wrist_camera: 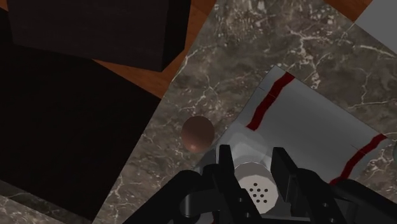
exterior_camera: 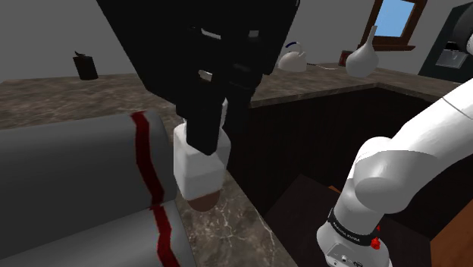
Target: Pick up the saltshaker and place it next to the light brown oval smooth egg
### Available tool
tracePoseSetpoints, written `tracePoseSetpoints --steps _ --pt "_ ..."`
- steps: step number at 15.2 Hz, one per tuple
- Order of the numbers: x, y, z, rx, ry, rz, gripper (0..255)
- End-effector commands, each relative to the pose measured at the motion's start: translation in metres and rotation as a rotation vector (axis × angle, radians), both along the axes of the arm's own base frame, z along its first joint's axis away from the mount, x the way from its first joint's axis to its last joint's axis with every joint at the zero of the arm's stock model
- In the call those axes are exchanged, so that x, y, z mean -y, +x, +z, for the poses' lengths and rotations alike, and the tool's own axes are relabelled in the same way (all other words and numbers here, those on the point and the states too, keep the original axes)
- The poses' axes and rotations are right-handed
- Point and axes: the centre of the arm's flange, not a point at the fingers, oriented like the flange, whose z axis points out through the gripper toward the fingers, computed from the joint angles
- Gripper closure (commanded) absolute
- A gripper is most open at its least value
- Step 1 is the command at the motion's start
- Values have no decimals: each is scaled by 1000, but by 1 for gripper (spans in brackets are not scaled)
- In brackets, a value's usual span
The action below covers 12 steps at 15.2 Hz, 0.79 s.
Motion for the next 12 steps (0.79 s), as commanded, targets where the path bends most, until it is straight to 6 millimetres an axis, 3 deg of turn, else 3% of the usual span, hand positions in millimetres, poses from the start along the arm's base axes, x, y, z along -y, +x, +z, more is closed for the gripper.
tracePoseSetpoints --steps 1,12 --pt "1 -1 -11 0 1 0 255" --pt "1 -1 -69 0 1 0 255"
